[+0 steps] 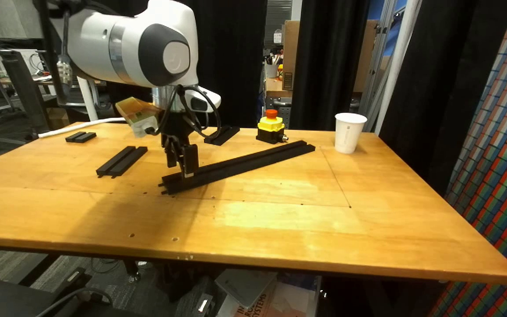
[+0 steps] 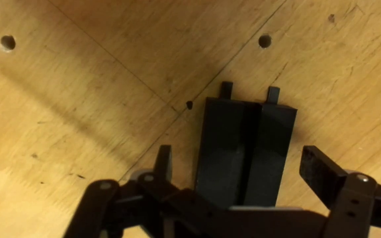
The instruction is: Arrange the black objects on the table
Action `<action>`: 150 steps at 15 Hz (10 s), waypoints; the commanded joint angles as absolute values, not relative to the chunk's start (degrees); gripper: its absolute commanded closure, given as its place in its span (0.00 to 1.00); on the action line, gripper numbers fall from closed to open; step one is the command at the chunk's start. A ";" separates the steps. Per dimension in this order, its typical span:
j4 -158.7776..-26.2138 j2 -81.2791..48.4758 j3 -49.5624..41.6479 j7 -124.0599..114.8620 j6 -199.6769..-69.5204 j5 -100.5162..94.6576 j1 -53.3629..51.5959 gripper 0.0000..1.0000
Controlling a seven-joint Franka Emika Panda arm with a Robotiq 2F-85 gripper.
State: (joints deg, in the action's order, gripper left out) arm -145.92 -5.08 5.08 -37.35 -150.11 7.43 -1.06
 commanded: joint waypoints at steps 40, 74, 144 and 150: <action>-151.20 -1.67 4.10 -48.26 -157.17 6.63 -6.95 0.53; -133.41 -8.06 14.75 -9.46 -140.39 3.67 -14.86 0.53; -127.55 -5.14 8.48 -25.30 -133.73 -1.11 -15.54 0.00; -133.79 1.27 3.48 -30.22 -135.69 0.09 -7.96 0.00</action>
State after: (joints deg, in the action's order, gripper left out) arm -129.88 -2.16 5.11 -27.63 -134.24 0.31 -11.44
